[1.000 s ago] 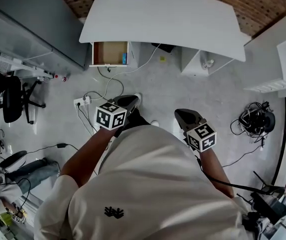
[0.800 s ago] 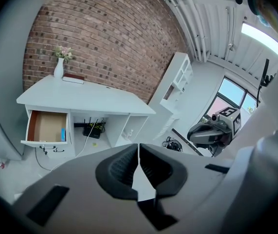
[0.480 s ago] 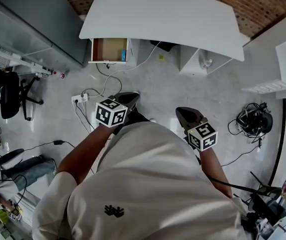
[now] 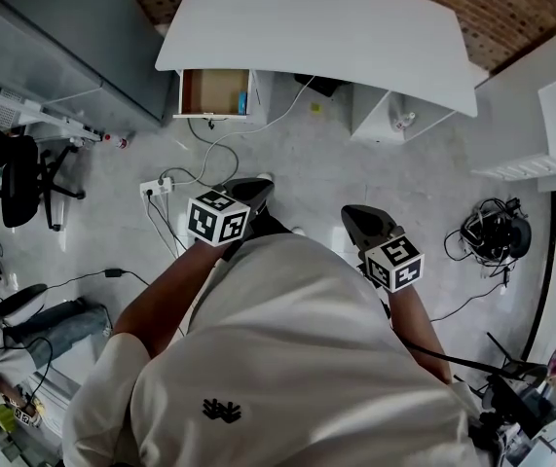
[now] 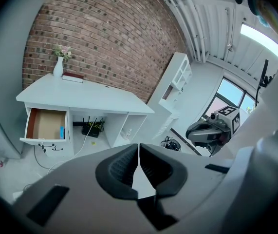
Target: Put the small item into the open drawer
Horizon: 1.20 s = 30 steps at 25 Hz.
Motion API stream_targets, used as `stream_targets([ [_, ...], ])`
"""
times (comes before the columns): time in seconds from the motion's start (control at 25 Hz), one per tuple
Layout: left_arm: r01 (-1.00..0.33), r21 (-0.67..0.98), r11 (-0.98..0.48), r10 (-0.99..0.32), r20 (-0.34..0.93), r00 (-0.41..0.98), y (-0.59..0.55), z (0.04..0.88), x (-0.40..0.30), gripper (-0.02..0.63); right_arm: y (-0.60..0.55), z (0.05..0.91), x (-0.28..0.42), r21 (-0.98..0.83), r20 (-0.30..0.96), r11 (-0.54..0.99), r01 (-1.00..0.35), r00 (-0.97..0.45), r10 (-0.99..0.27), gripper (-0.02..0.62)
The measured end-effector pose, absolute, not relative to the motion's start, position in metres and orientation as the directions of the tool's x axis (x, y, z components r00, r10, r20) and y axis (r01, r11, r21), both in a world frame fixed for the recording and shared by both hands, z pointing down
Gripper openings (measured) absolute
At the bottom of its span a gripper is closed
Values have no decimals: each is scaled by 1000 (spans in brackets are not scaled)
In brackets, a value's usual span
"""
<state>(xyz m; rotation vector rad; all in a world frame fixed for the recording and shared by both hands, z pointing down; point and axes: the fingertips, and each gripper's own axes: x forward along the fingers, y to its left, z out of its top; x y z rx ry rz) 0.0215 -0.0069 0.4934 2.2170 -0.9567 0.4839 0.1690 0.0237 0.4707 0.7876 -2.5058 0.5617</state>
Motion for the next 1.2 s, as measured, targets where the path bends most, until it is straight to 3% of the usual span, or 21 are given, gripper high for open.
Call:
stream_targets([
  [1.2,-768,442,-464,-496,588,639,-5,518,-4,31,22,483,142,-248,534,767,-591,-744,-401,29],
])
